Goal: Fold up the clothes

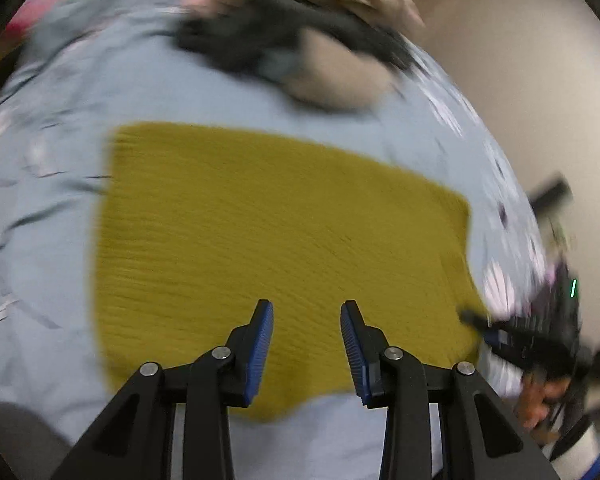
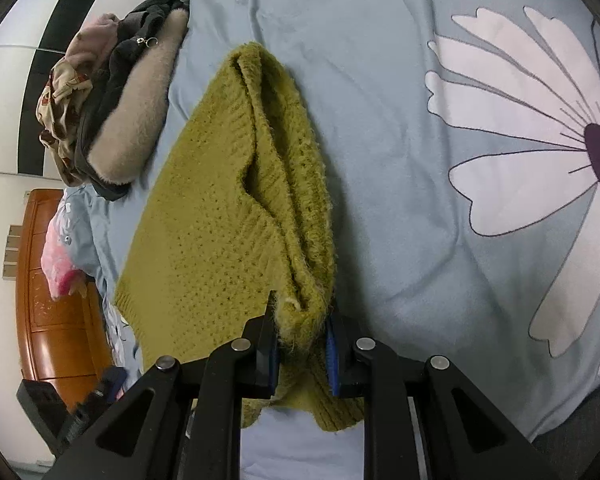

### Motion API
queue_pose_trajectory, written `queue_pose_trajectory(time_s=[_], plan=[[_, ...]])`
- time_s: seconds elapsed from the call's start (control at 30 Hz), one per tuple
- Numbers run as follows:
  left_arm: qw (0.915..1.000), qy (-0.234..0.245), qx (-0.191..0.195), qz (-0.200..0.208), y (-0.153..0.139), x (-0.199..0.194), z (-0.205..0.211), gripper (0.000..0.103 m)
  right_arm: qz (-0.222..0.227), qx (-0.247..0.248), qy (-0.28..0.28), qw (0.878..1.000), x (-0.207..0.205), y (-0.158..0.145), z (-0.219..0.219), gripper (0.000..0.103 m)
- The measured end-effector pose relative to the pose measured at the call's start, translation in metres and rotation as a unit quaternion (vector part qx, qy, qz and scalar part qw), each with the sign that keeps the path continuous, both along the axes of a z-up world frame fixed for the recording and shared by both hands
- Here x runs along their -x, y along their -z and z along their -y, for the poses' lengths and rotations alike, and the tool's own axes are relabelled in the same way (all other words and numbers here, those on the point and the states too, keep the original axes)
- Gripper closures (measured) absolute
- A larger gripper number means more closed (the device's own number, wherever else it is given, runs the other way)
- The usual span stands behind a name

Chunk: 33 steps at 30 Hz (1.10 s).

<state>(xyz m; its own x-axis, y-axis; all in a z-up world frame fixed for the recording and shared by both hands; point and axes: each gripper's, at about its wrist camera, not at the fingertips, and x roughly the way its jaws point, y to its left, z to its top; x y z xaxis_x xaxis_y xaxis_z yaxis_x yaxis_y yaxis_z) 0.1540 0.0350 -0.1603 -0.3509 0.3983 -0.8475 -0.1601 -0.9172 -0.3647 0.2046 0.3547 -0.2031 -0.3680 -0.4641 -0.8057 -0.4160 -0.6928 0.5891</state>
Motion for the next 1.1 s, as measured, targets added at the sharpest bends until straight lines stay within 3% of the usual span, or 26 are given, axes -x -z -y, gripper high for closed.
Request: queue_pose_trajectory(time_s=[0.07,0.27,0.33,0.43,0.53,0.63,0.83,0.97,1.1], plan=[[0.9991,0.039,0.011,0.011,0.014,-0.006,-0.029,0.064,-0.002,-0.005,0.001,1.000,-0.001,-0.005,0.002,0.084],[0.9961,0.034,0.024,0.078,0.059,-0.009,-0.038,0.064,0.007,-0.033,-0.006,0.999,0.001,-0.015,0.012,0.084],[0.9961,0.036,0.023,0.078,0.064,-0.008,-0.040,0.064,0.014,-0.042,-0.005,0.999,0.004,-0.017,0.016,0.084],[0.9962,0.041,0.012,0.077,0.053,-0.009,-0.036,0.064,0.020,-0.057,-0.004,0.998,0.006,-0.024,0.021,0.084],[0.9995,0.024,-0.004,0.018,0.014,-0.011,-0.008,0.064,0.015,-0.078,-0.009,0.997,0.009,-0.038,0.030,0.084],[0.9995,-0.009,-0.002,-0.031,-0.017,-0.008,0.025,0.064,-0.018,-0.112,-0.035,0.993,0.018,-0.067,0.057,0.084],[0.9914,-0.115,-0.035,-0.052,-0.048,-0.010,0.117,0.062,-0.101,-0.156,-0.147,0.971,0.049,-0.124,0.159,0.084],[0.9827,-0.166,-0.039,-0.070,-0.058,-0.018,0.165,0.061,-0.130,-0.181,-0.229,0.948,0.058,-0.129,0.236,0.084],[0.9734,-0.211,-0.054,-0.072,-0.060,-0.027,0.208,0.059,-0.152,-0.174,-0.302,0.925,0.049,-0.122,0.303,0.084]])
